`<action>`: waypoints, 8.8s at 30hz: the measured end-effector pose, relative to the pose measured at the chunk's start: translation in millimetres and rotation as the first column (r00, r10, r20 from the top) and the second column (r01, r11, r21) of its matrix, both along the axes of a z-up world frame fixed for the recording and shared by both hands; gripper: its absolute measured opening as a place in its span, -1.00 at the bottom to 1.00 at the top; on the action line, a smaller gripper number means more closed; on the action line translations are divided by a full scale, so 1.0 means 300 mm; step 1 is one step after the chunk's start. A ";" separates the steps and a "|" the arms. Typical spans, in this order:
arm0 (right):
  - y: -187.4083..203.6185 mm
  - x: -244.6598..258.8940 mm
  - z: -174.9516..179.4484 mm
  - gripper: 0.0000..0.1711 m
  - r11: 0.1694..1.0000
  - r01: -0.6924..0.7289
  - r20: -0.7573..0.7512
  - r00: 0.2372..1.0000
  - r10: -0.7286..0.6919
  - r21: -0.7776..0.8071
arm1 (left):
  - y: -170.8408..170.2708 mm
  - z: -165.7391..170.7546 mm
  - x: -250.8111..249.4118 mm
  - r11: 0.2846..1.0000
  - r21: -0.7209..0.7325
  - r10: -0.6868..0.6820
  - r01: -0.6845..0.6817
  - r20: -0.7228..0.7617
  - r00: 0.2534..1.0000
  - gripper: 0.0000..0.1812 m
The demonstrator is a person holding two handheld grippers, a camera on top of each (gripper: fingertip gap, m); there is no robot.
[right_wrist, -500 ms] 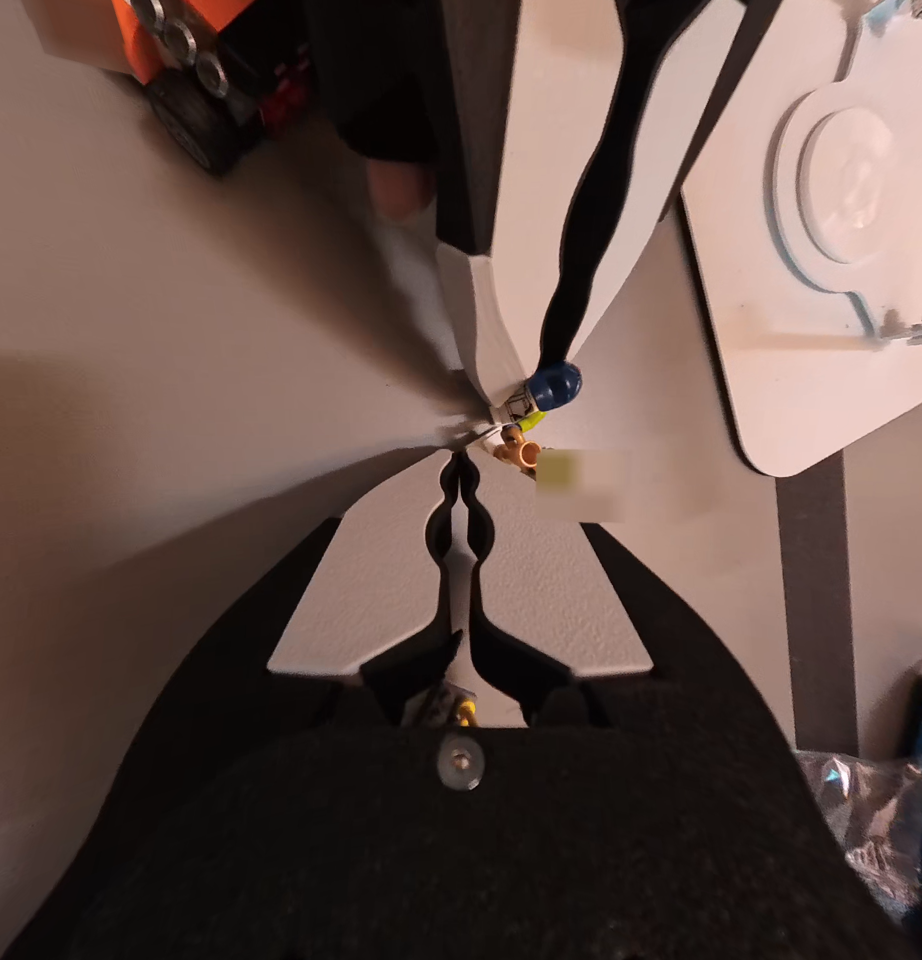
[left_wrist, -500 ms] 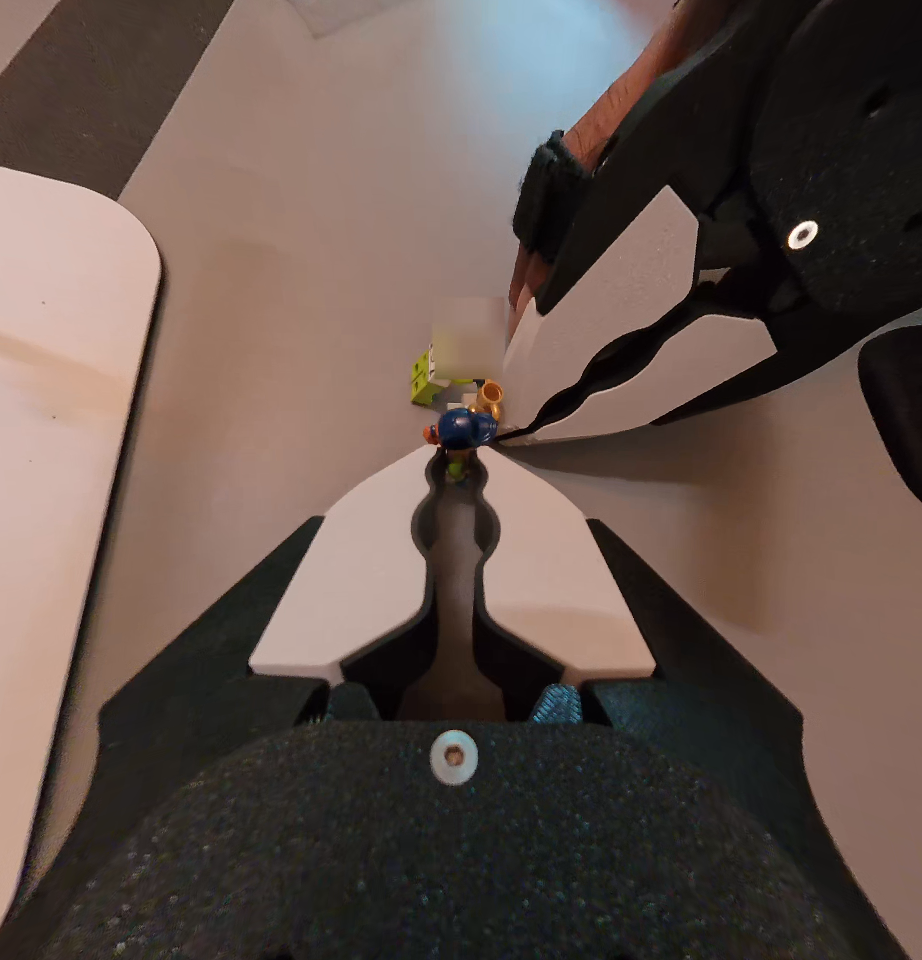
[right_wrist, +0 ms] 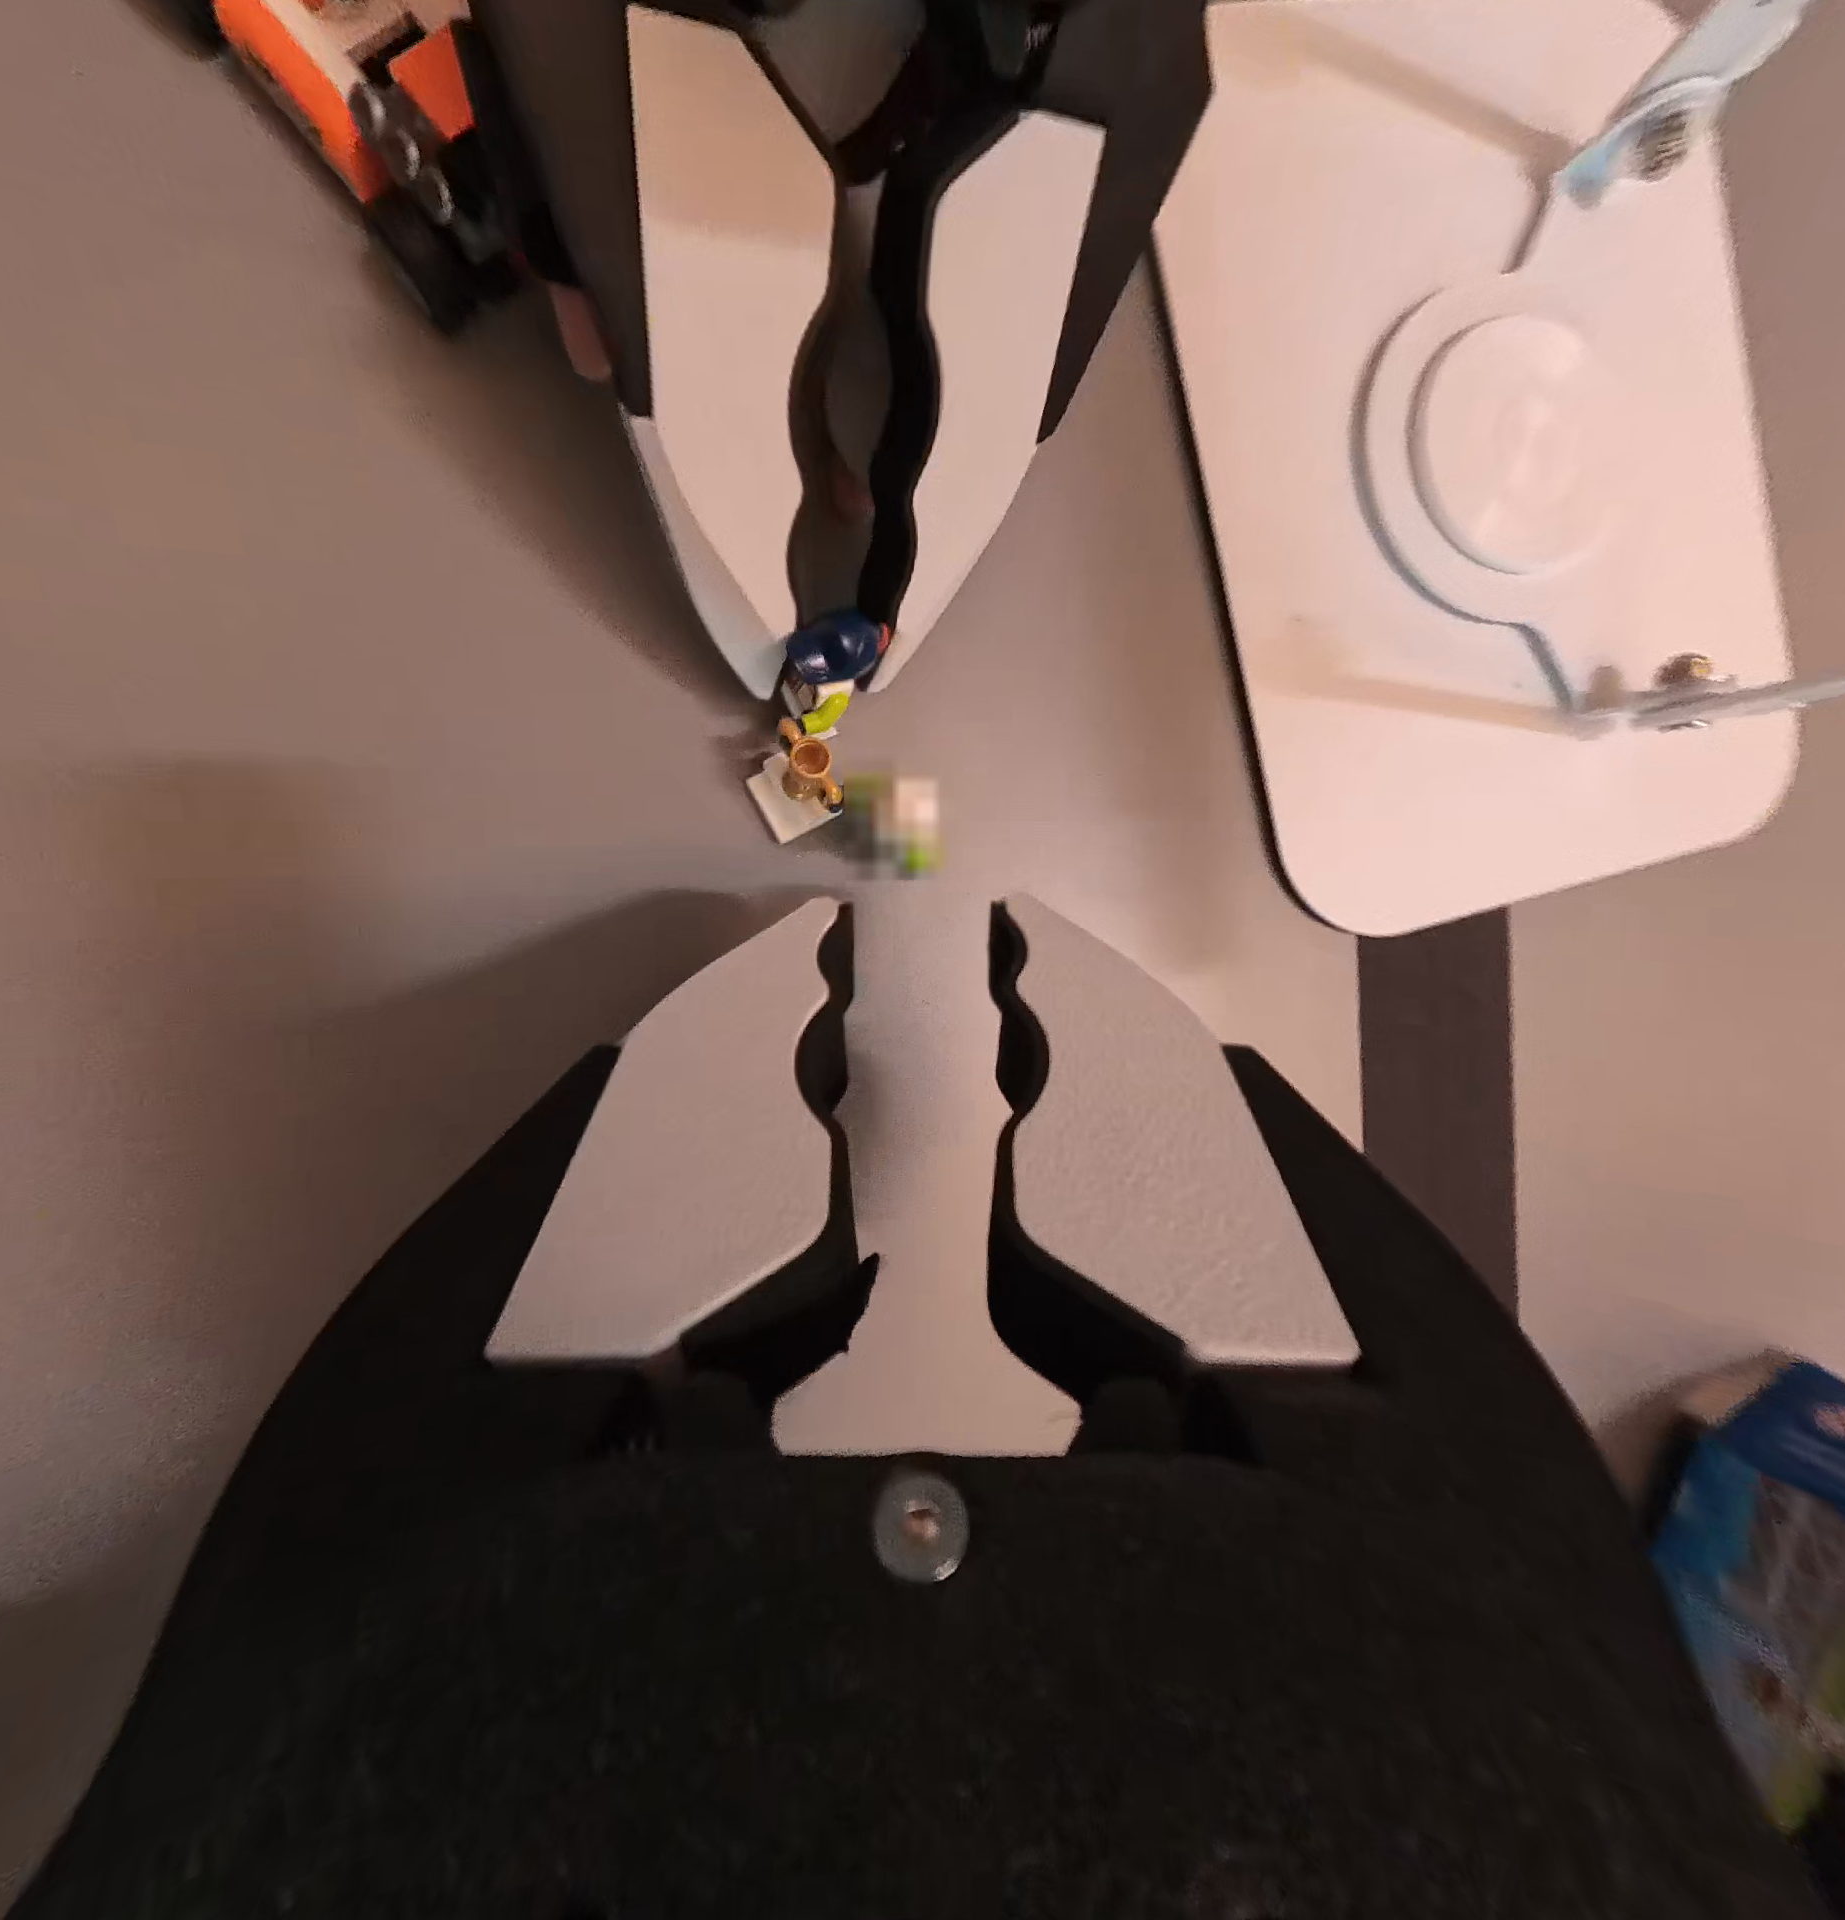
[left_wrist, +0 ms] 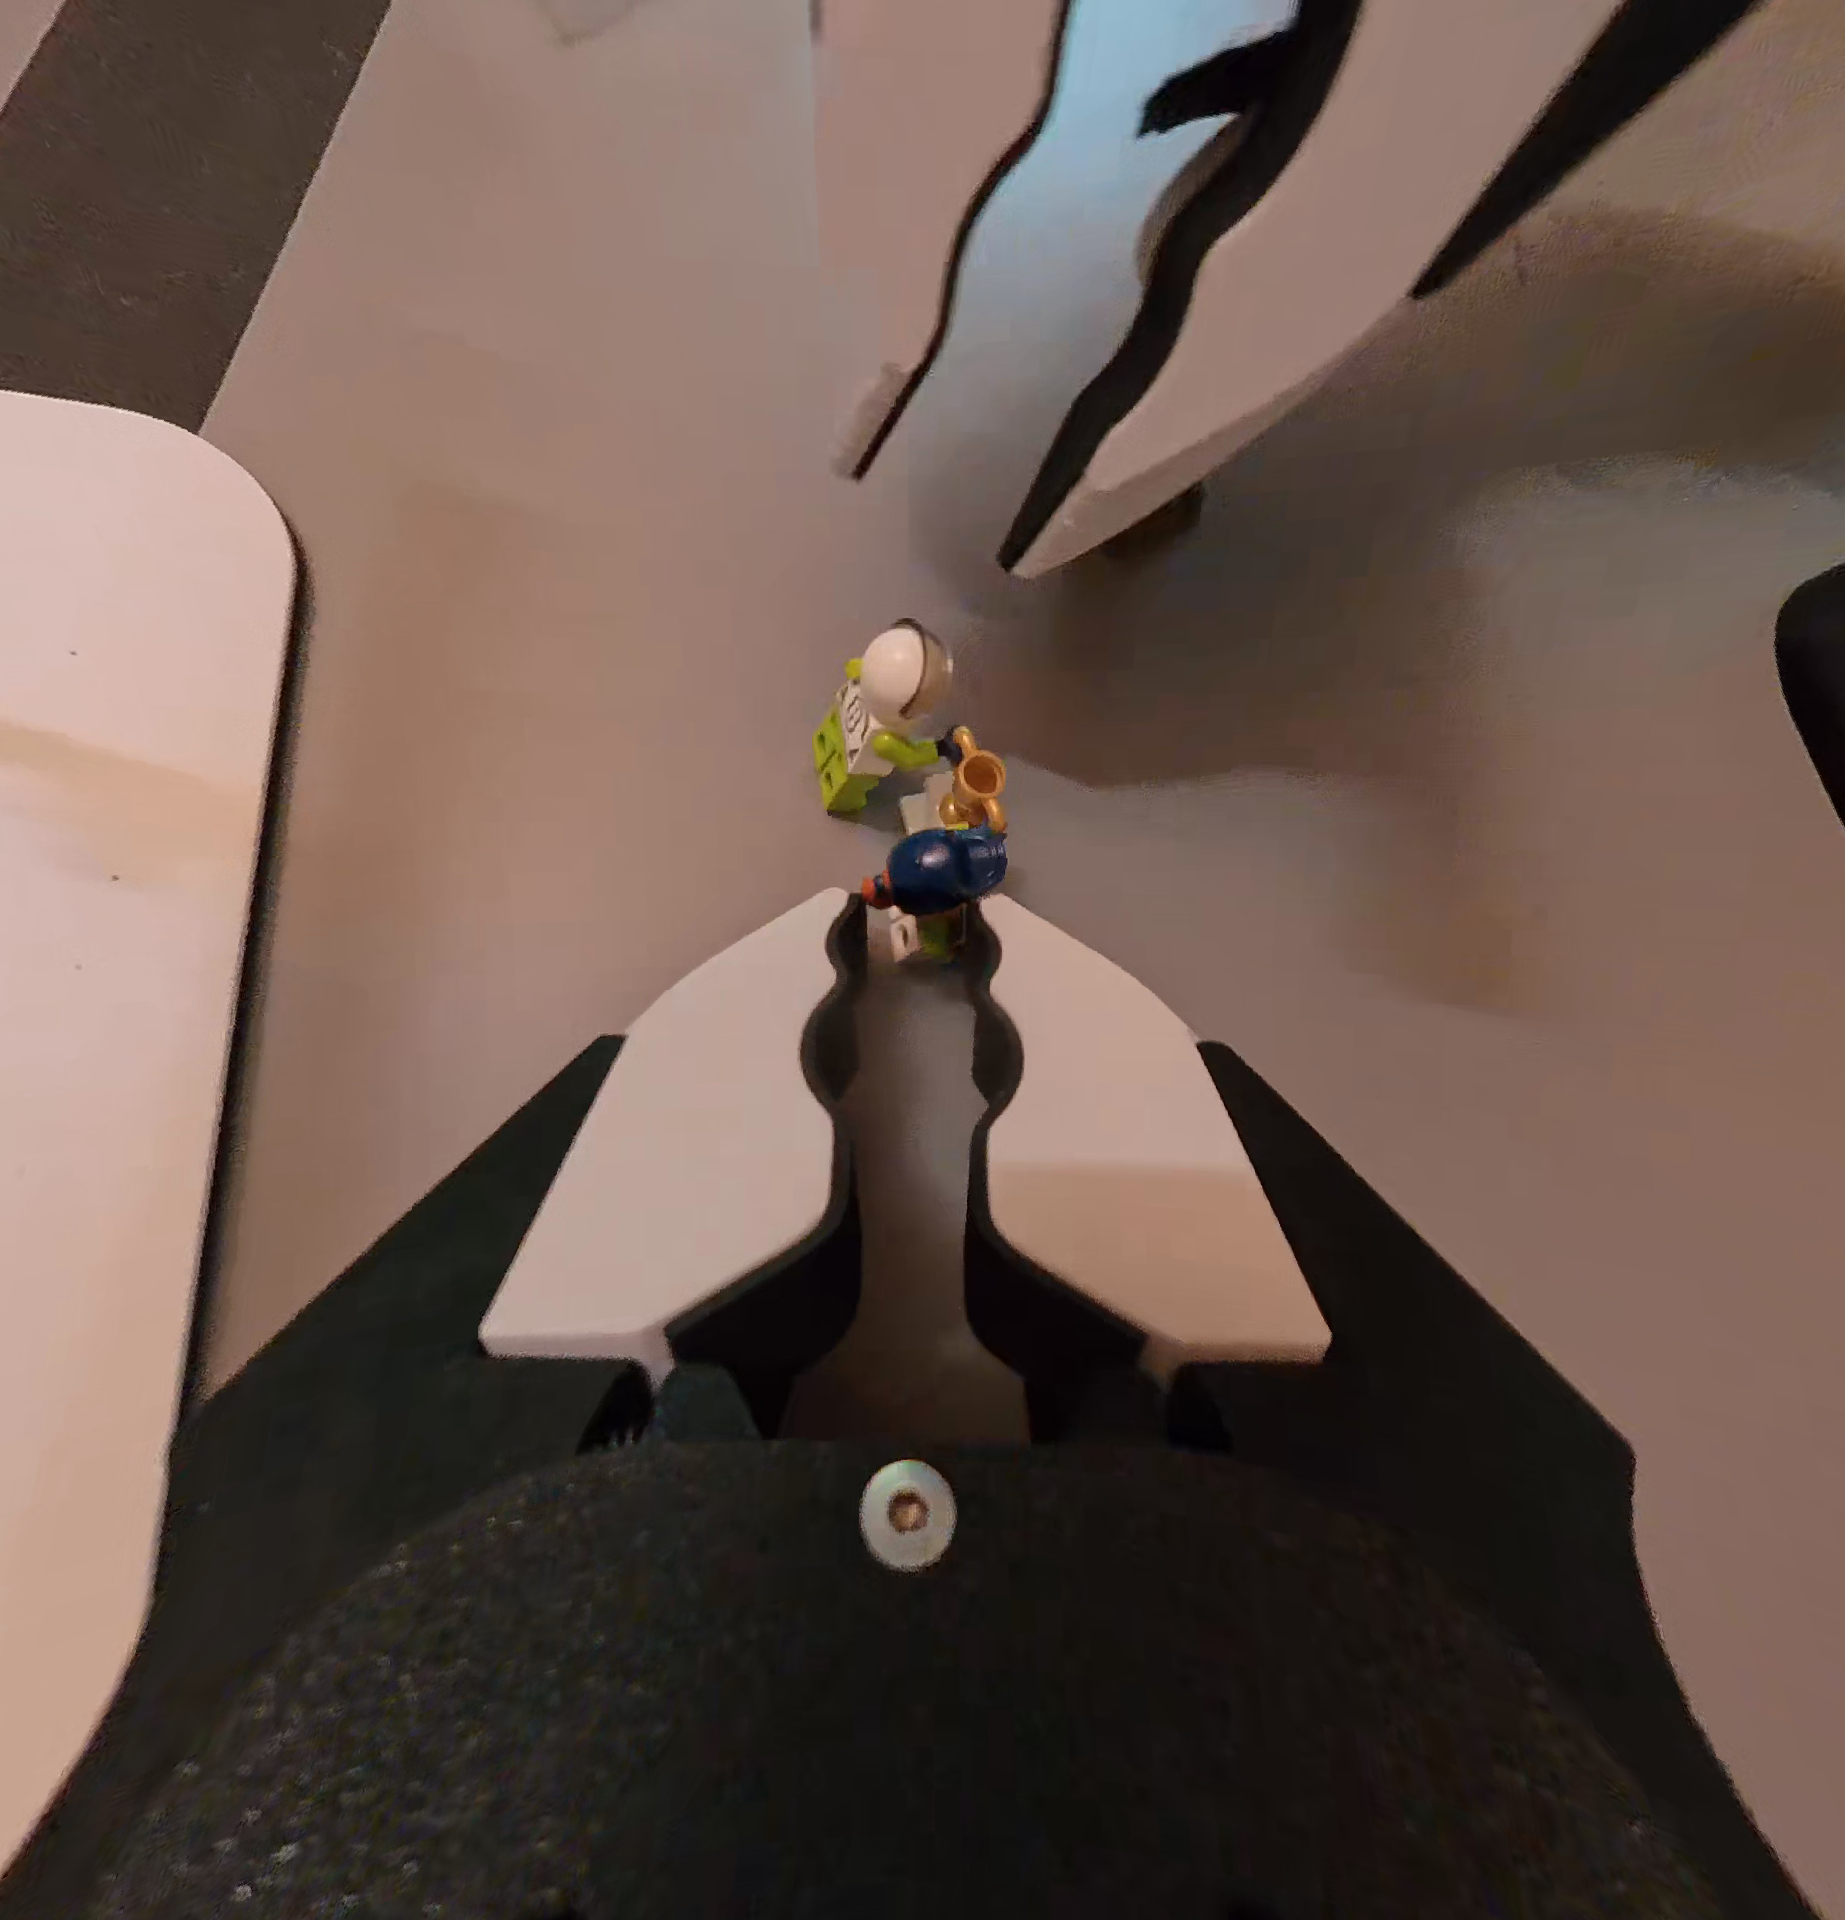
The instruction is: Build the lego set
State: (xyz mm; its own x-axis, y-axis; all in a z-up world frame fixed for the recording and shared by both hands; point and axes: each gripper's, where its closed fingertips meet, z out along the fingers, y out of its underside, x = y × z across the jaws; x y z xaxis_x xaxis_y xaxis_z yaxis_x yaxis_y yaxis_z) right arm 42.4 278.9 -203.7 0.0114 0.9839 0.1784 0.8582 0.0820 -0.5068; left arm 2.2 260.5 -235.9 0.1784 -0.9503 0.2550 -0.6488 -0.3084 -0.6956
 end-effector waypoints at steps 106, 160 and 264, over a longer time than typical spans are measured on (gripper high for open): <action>-0.048 -0.123 -0.137 -0.70 0.986 -0.093 -0.016 0.996 0.092 -0.136 | 0.002 0.028 -0.073 0.969 0.201 0.166 -0.144 -0.094 0.982 -0.73; 0.143 -0.022 0.038 -0.68 0.988 0.103 -0.171 0.978 -0.122 -0.115 | 0.031 0.081 -0.092 0.983 0.098 0.159 -0.158 0.003 0.987 -0.75; -0.238 -0.287 0.286 -0.95 0.918 0.063 -0.481 0.837 -0.262 -0.391 | -0.180 0.447 -0.121 0.963 0.106 0.127 -0.248 0.634 0.763 -0.90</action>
